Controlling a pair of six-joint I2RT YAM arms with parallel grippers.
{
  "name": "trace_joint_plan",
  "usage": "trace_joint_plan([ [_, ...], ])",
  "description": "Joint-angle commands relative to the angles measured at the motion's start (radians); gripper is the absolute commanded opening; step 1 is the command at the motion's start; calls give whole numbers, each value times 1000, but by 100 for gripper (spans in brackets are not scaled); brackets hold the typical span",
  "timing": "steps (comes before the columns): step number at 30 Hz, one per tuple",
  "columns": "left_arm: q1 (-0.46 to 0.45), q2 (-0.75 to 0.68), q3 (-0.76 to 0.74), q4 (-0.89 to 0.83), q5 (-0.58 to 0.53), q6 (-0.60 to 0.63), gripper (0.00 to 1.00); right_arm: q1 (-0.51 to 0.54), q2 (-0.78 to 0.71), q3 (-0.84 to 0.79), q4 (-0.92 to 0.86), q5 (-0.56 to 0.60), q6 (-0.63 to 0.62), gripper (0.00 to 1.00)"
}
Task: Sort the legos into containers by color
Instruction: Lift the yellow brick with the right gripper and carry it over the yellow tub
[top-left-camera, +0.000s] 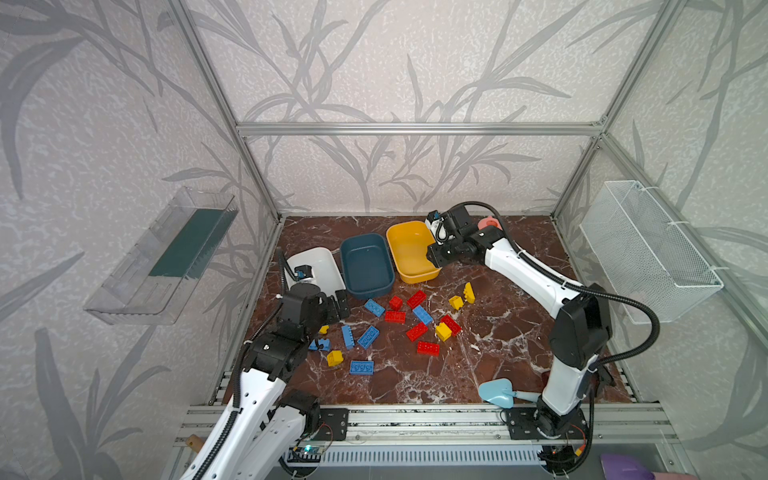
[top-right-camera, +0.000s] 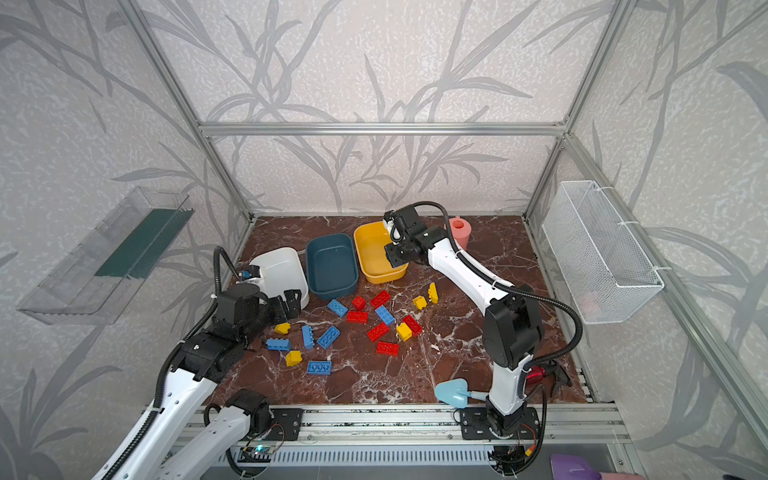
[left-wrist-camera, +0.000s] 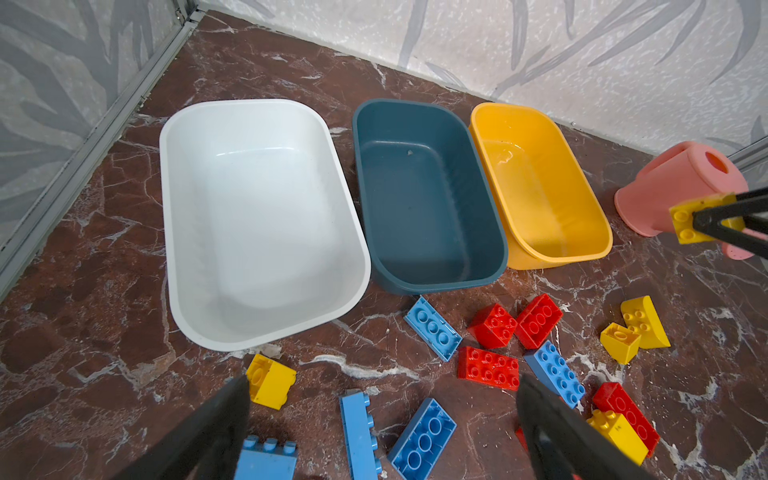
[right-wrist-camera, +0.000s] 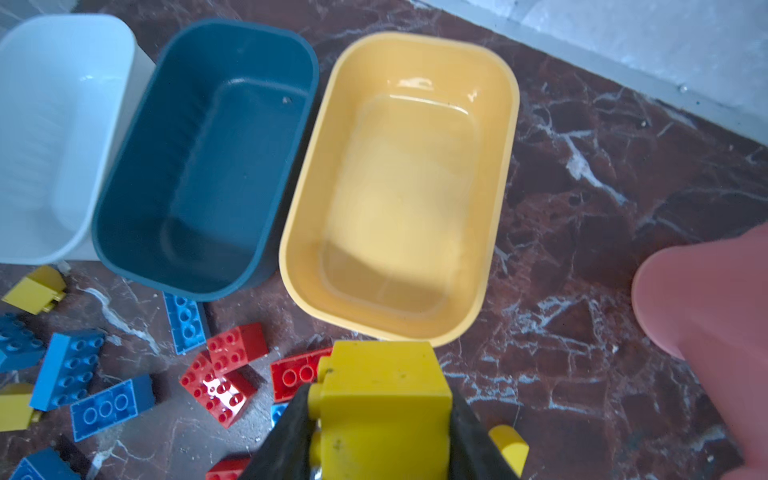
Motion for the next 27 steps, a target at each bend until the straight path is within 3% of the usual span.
trace_joint_plan([
  [1,-3,-16,-12,-8,-12,-14,99,8,85,84,-2,-41,16,35],
  [7,-3,-11,-14,-3,-9,-13,99,10,281,285,-11,-80,38,35],
  [19,-16,13,-20,-6,-15,-14,99,10,633,697,-150,-45,36,36],
  [24,-19,13,-20,-10,-22,-16,99,10,697,778,-177,-34,40,36],
  [27,-19,21,-14,-27,-39,-21,99,9,701,790,-182,-31,40,43],
])
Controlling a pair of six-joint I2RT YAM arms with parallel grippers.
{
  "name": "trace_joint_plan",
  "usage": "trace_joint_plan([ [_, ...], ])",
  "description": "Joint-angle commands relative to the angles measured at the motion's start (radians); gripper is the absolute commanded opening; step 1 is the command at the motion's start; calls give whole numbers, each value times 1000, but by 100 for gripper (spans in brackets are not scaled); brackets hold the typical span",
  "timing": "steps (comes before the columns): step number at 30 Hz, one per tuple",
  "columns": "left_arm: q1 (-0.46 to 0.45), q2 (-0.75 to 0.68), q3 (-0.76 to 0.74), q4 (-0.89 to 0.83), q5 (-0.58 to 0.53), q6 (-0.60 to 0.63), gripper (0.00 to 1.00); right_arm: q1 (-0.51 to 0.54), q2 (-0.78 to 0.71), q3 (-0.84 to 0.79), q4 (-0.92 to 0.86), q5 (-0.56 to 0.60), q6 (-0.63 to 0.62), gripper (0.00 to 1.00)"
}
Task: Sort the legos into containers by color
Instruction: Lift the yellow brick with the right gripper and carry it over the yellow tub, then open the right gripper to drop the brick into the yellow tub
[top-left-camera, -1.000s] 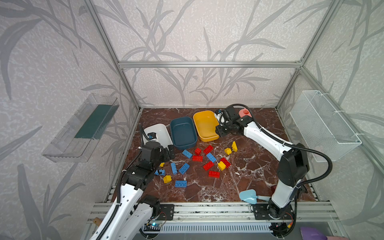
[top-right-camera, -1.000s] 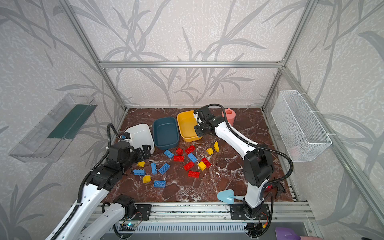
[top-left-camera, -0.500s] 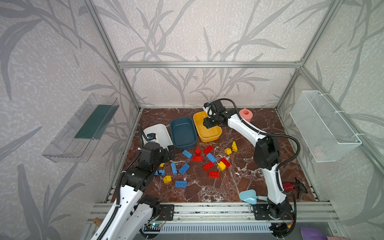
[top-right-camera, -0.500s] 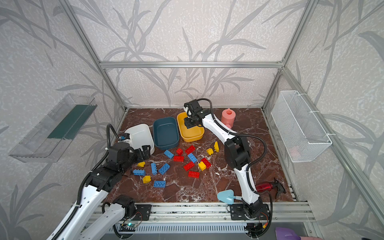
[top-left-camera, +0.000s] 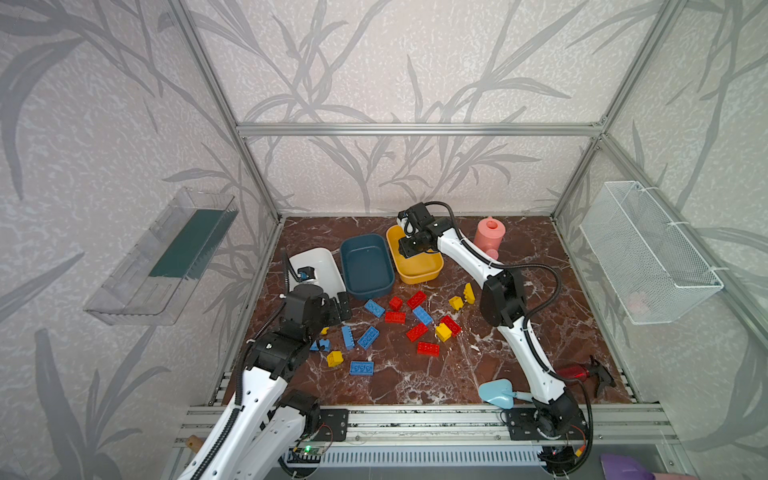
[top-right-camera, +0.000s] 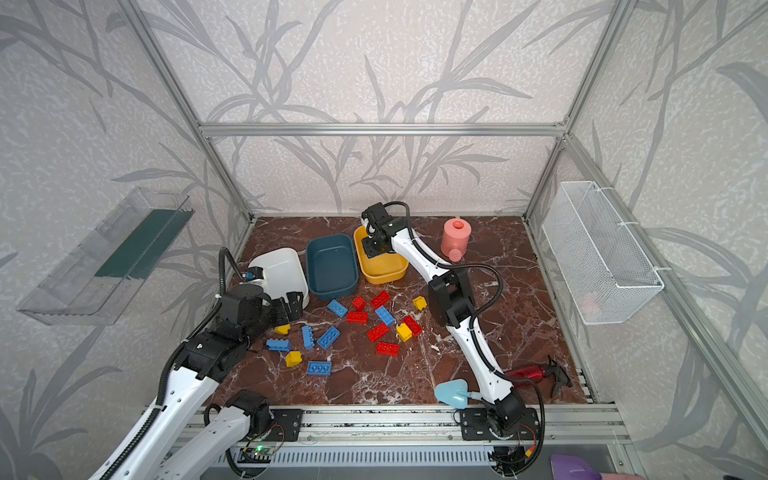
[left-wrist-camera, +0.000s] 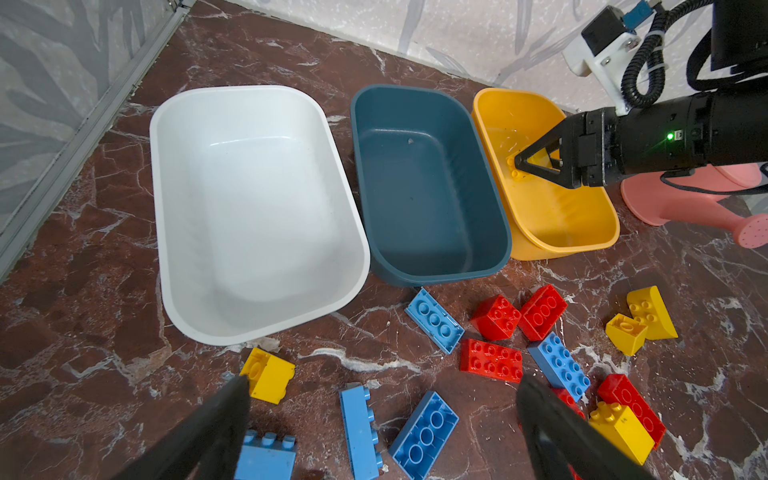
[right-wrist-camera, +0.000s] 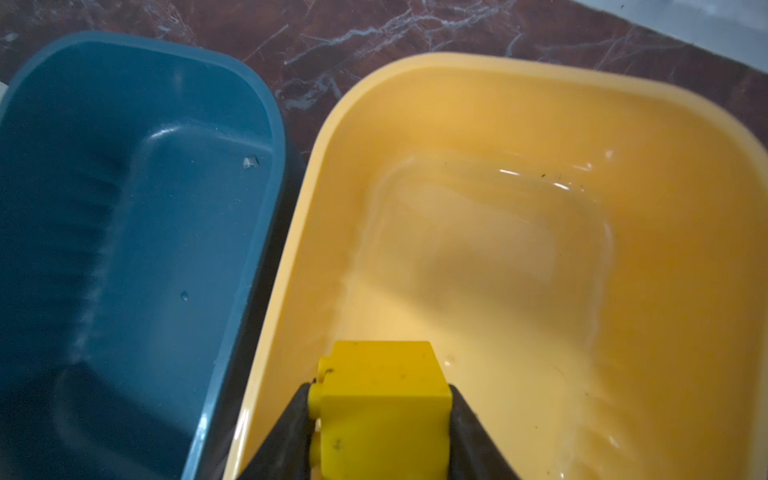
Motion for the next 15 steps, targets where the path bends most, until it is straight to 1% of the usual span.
trace_joint_plan([
  [1,-5,9,4,-41,-42,-19,99,4,3,42,-45,12,6,47],
  [2,-5,17,9,-51,-50,-21,99,4,-2,40,-46,12,6,51],
  [4,-5,29,20,-76,-62,-23,99,4,-20,35,-47,11,4,61],
  [5,-5,32,26,-87,-67,-24,99,5,-28,31,-47,13,1,64],
  [8,-5,42,44,-130,-78,-35,99,7,-69,14,-50,22,-13,69],
  [12,-5,87,74,-225,-75,-81,99,10,-143,-13,-65,30,-16,72],
  [15,-5,97,70,-256,-14,-100,98,16,-217,-73,-57,29,-14,72],
])
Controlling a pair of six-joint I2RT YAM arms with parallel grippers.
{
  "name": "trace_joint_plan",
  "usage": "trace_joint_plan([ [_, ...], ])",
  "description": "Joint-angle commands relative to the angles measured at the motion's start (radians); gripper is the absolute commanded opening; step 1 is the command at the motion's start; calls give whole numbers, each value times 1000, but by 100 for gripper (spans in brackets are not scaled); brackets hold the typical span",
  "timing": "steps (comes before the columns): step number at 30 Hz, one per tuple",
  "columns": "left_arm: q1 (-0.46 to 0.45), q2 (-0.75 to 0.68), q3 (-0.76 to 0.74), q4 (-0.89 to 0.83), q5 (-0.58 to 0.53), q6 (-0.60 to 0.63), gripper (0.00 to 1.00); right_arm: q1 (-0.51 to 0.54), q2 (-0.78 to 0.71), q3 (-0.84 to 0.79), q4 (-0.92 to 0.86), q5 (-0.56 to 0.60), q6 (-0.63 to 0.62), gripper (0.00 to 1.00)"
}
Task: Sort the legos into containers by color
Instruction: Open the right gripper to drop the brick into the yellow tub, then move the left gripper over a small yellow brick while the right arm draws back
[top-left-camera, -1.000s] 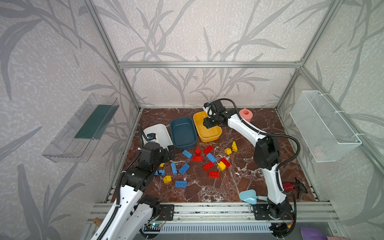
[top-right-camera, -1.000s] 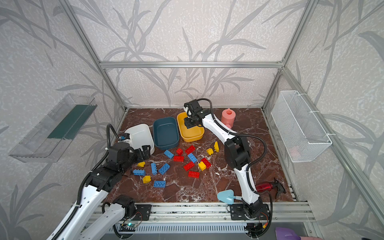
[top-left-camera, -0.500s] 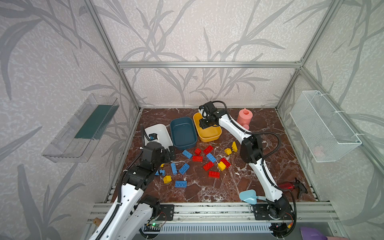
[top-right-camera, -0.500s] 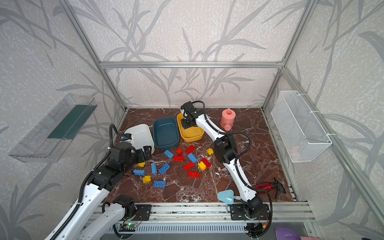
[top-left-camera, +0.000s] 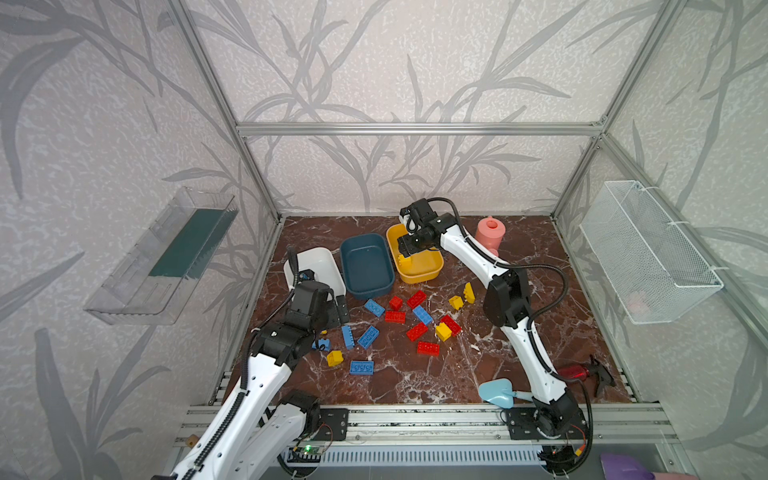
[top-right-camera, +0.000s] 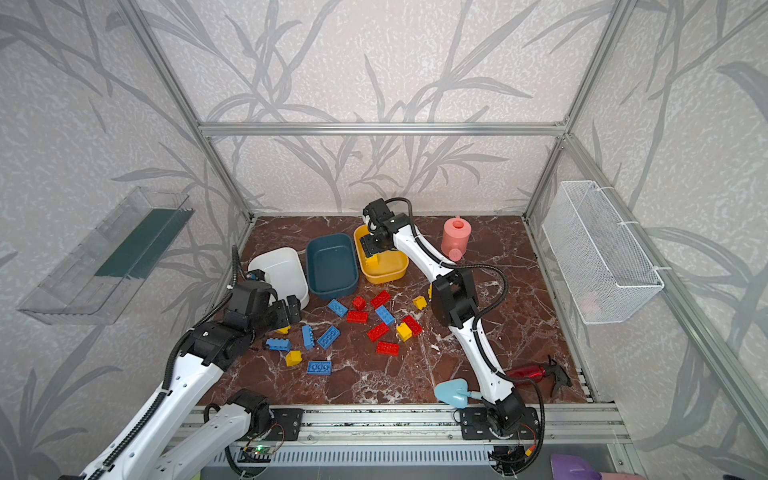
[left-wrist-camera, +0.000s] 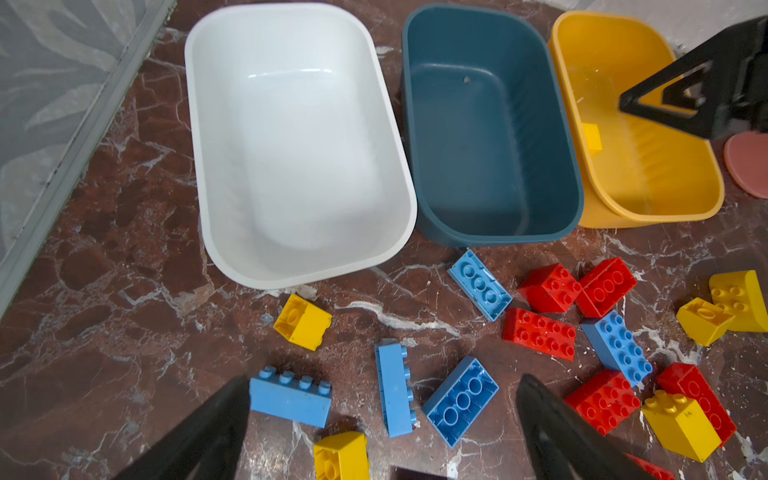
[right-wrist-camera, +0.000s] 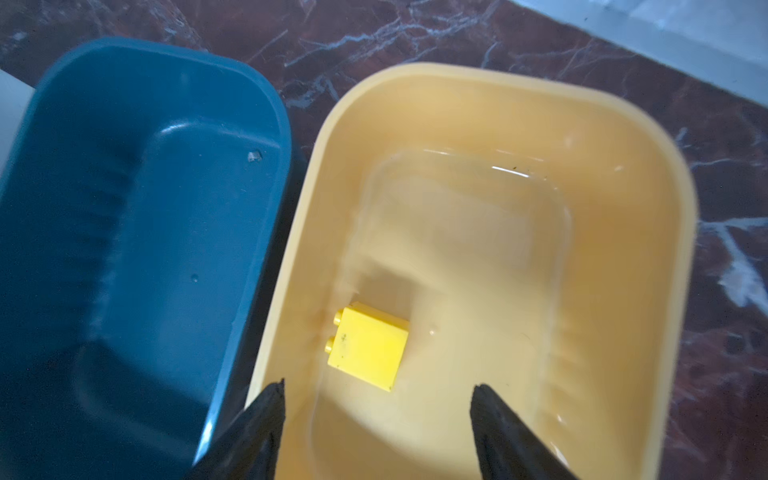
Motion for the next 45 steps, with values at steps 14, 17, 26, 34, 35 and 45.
trace_joint_plan([
  [14,-107,1,-40,-133,-14,-224,93,111,-896,-1108,605,76,131,77],
  [17,-142,45,-75,-114,-32,-258,94,113,-1013,-1272,661,92,143,78],
  [26,-206,177,-177,-51,-41,-360,91,114,-1225,-1672,890,122,229,79],
  [34,-235,223,-221,-53,-63,-433,82,122,-1170,-1742,992,83,268,79],
  [35,-237,217,-230,-57,-62,-443,80,122,-1164,-1742,996,81,270,79],
  [45,-247,181,-293,-75,-47,-483,72,124,-1128,-1755,1029,90,278,79],
])
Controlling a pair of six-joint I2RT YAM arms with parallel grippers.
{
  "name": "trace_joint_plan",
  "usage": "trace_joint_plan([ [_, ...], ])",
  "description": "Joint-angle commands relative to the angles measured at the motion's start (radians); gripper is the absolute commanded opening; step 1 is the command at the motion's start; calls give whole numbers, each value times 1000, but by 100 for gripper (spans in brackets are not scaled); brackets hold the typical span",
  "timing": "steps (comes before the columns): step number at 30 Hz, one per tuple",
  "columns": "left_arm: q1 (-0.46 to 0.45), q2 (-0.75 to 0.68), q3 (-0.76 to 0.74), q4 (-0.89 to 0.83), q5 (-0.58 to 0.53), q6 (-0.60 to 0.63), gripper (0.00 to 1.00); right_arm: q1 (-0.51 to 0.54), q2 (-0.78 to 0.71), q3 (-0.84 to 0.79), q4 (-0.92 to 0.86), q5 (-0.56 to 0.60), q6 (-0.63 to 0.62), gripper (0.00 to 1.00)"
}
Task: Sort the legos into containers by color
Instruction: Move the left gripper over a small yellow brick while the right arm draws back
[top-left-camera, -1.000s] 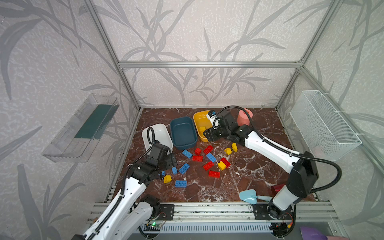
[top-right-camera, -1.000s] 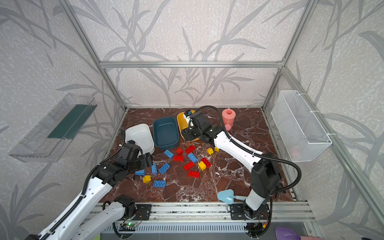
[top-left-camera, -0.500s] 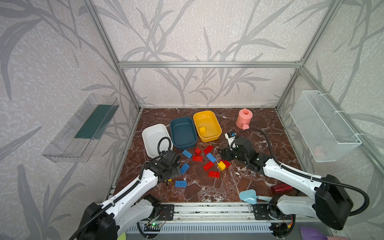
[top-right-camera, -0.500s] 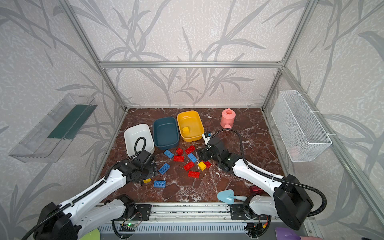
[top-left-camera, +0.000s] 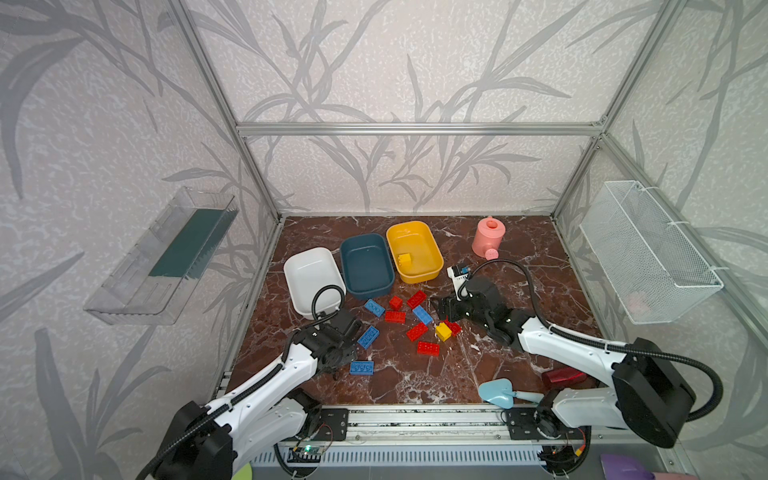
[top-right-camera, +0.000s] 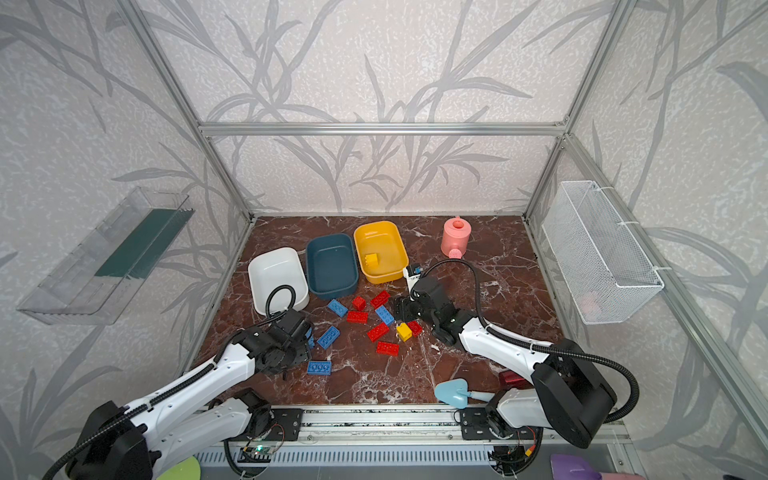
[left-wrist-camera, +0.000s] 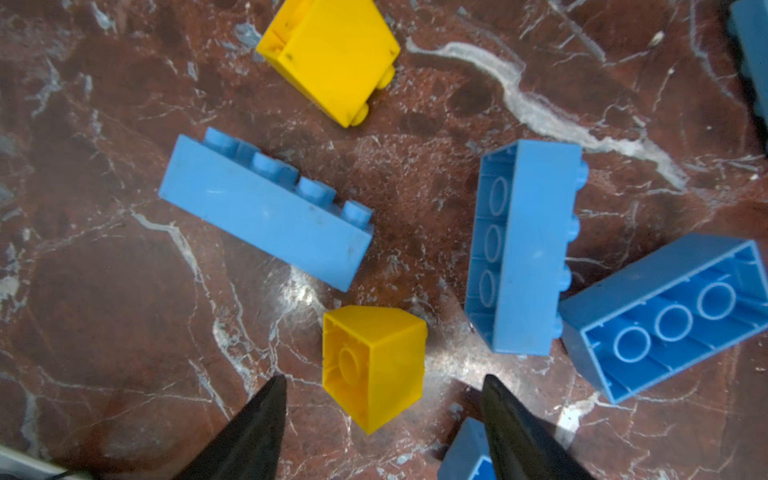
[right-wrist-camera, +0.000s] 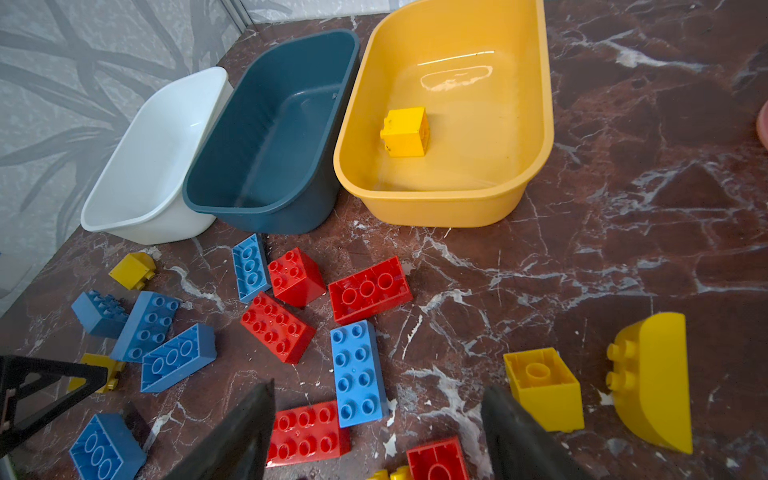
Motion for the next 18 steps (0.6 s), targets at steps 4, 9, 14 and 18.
trace_joint_plan([
  [4,-4,39,-36,15,7,-31,67,4,13,-9,37,1,13,79],
  [9,-4,73,-26,27,-11,-18,64,5,6,-15,38,10,9,79],
  [14,-5,130,-6,31,-39,9,60,12,9,-12,34,28,-3,79],
  [18,-4,160,-2,55,-40,11,59,17,7,-14,31,37,-8,79],
])
